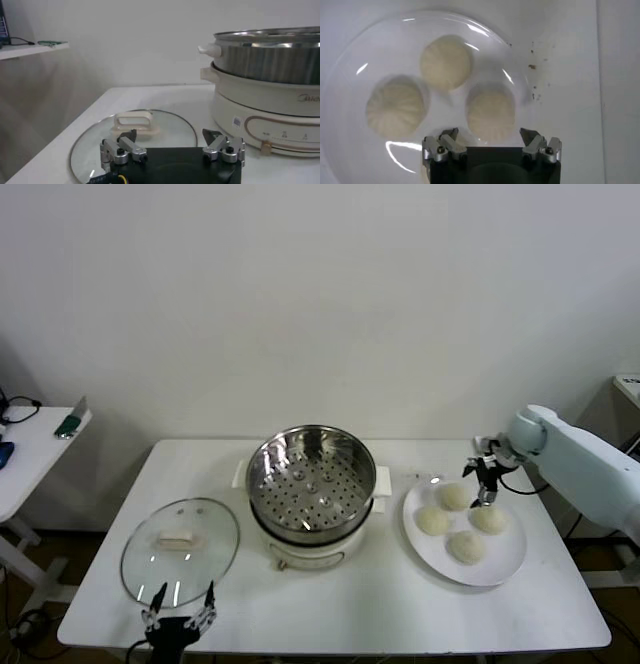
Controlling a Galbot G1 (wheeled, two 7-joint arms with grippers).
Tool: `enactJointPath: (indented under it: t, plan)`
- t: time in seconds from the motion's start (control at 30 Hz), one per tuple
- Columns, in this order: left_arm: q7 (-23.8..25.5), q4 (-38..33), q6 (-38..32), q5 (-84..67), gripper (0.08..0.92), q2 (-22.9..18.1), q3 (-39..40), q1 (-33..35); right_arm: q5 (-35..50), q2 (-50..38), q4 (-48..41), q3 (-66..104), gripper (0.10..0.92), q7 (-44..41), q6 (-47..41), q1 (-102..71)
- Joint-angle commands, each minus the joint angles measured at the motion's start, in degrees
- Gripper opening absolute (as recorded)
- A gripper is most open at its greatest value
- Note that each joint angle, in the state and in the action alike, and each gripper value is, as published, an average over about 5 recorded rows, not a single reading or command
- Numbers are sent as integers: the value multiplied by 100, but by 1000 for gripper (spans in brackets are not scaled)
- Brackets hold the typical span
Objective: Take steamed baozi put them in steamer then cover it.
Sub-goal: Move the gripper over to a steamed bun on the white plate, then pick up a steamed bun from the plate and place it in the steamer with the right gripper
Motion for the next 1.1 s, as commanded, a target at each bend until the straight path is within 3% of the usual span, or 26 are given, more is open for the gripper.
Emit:
enactJointPath:
  t: [0.03,0.23,0.4,0.7,0.9,1.1]
  plan:
    - [-9,35,-12,2,823,-6,2,-1,-141,347,-468,-25,805,22,67,0]
    - [-15,76,-26,-1,823,0,-2,-12,-163,447,-577,113,774,60,78,-74]
    - [-24,72,-19,-6,823,1,-10,-20,-288,470,-579,141,692,61,97,-72]
    - [-54,57,-1,9,823,-9,4,-33,160,162,89,-467,616,-186,156,467]
    - [-87,37,-9,16,823,1,19,-18,771,-106,1050,-1529,611,-361,584,2052]
    - [-95,18,-6,24,823,1,51,-33,1639,330,1753,-2740,611,-536,1370,4011]
